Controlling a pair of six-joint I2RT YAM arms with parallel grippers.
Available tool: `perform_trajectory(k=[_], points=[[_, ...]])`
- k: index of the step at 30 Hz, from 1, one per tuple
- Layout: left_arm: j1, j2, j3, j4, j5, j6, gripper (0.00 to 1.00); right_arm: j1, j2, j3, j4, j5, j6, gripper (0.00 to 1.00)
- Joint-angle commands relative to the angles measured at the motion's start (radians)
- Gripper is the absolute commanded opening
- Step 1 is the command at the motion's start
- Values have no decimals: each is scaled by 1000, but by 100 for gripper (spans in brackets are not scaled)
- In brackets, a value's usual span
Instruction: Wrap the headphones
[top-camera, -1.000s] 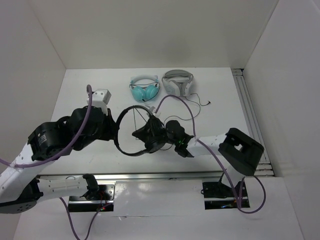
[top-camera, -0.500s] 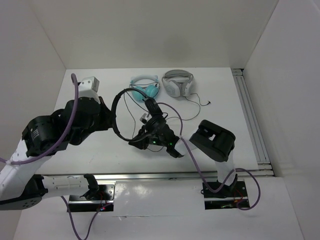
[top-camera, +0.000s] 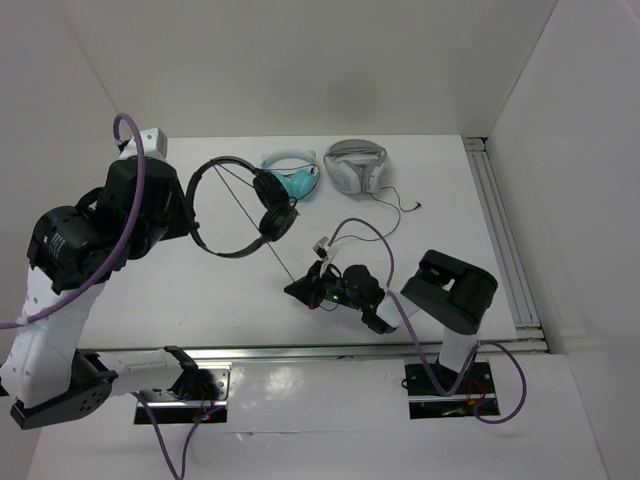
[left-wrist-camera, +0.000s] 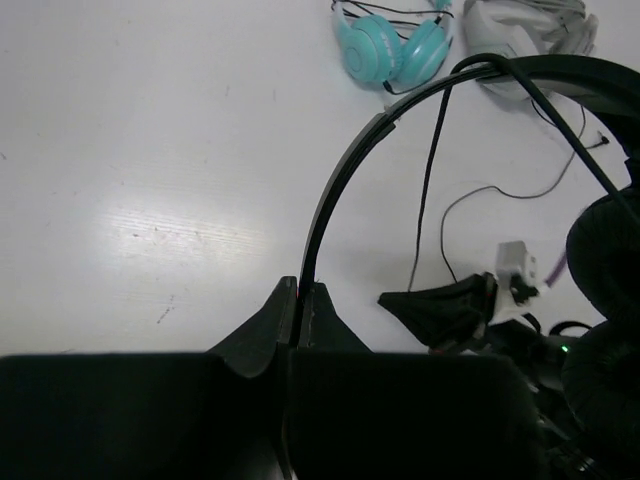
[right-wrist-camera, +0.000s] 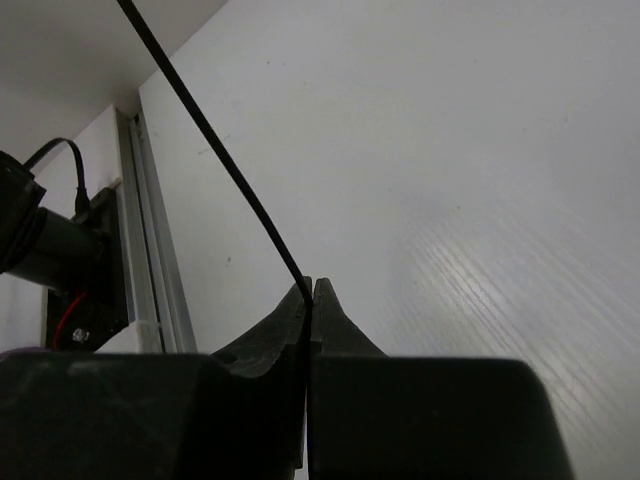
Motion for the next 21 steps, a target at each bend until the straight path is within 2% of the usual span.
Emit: perform_trajectory(k=[1,3,9,10,12,13,14,16,21], points=[[94,-20,7,134,45,50,0,-4,-85,-23,-5,89,-38,0],[120,-31,-6,149,54,50,0,40,-119,-23,-80,89,-85,0],[133,-19,-41,184,-59,18,0,189,-205,13,-235,141,-182,0],[133,-18,-56,194,-75,6,0,245,-243,13,-284,162,-194,0],[133,20,-81,194,-118,6,0,314,-324,24,-354,291,-243,0],[133,31,-102,204,-132,15,0,394,-357,24,-426,353,-260,0],[145,40,-116,204,-144,27,0,432,-391,33,-462,485,-275,0],[170,52,-153,214,-164,38,0,527,-491,33,-557,582,-298,0],[237,20,-355,354,-164,128,0,684,-618,103,-729,942,-318,0]])
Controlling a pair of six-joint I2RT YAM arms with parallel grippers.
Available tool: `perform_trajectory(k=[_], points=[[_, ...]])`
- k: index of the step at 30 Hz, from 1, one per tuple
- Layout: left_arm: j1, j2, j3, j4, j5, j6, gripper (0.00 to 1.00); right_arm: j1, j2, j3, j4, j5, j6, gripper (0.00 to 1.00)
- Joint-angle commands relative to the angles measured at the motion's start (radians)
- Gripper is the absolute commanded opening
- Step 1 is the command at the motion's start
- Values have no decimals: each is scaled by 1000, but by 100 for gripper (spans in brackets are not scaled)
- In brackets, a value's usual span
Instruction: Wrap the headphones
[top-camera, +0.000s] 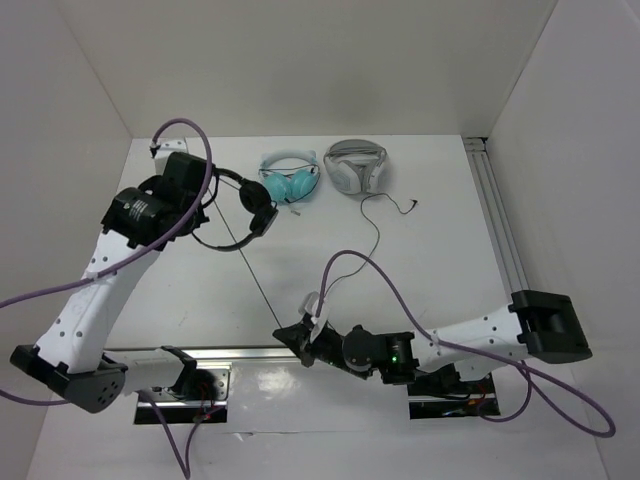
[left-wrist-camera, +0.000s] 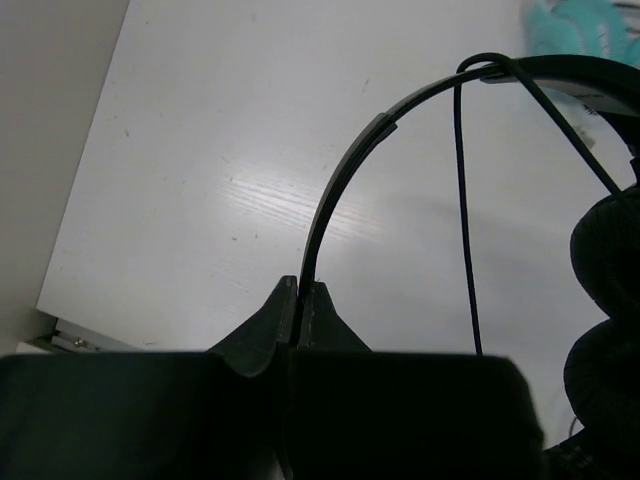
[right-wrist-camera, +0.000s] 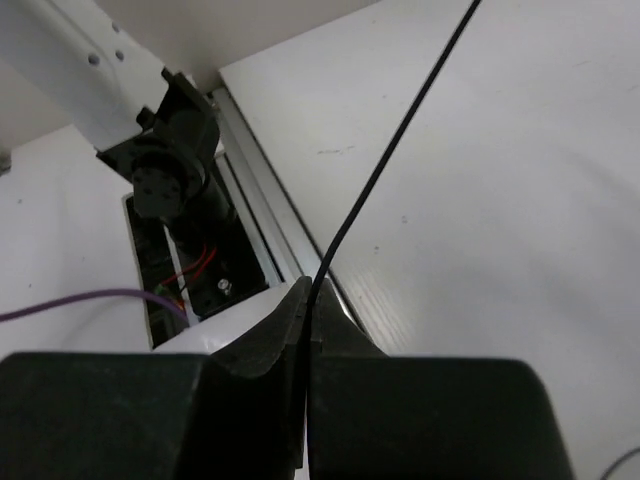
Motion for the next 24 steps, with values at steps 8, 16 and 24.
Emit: perform_trajectory(k=[8,16,24], points=[[32,-72,-256,251,124,179,0,139,-76,240,-430,531,-180,0],[-135,-83,-365,242,271,213,0,84,-132,361,-469,688,-404,0],[-377,-73,-462,224,275,190,0,-47,-150,452,-490,657,-493,2]])
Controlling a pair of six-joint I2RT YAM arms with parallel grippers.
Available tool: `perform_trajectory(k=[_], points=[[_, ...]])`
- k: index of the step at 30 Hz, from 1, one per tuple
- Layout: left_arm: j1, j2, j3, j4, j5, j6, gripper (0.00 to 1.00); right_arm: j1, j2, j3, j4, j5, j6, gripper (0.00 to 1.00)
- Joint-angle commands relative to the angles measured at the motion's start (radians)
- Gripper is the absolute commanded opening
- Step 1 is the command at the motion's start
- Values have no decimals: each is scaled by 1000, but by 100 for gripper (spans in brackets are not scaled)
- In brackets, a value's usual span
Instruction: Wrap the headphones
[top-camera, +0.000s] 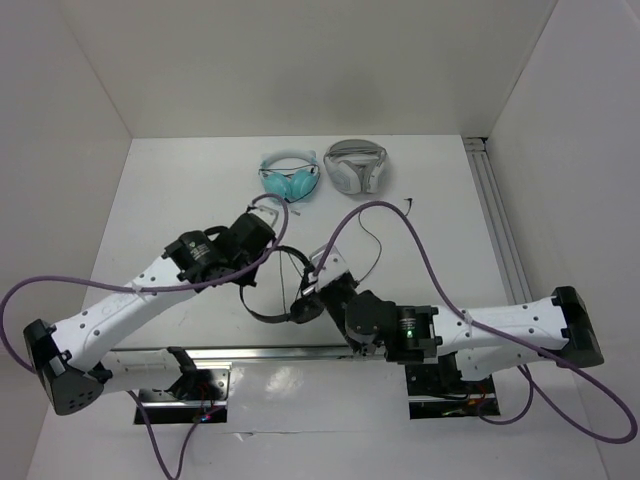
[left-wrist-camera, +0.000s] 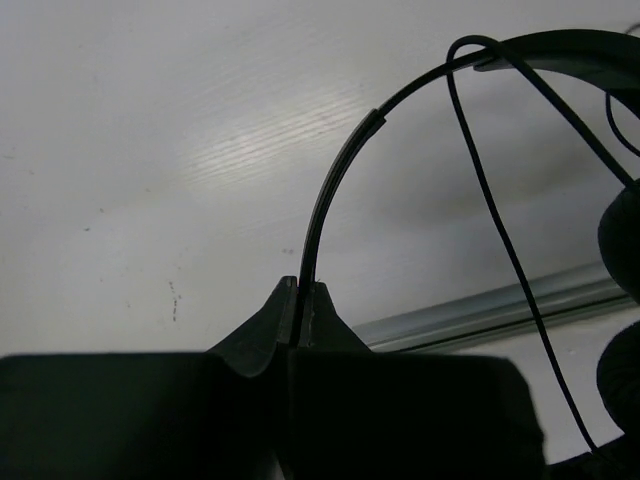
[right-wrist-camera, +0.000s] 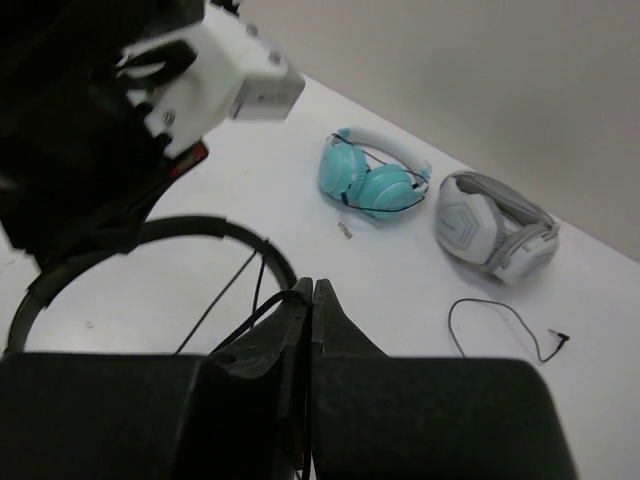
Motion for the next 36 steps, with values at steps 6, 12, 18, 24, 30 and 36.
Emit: perform_trajectory(k=[6,12,18,24,30,36], points=[[-204,-79,-4,22,84,15,0,-169,-48,43,-29,-69,-39,6],[-284,-126,16,1,154,26,0,-269,-82,-61,22,-318,-2,11],[-295,-155,48,-24,174,47,0,-370,-140,-110,30,-576,15,20],[-295,-155,103,-44,174,56,0,-516,-129,-136,45,-897,141,17],[-295,-133,177,-91,96,12,0,-534,-54,-266,250,-972,254,10],[-295,-109,302,-173,38,-25,0,-622,105,-348,486,-1110,394,12]])
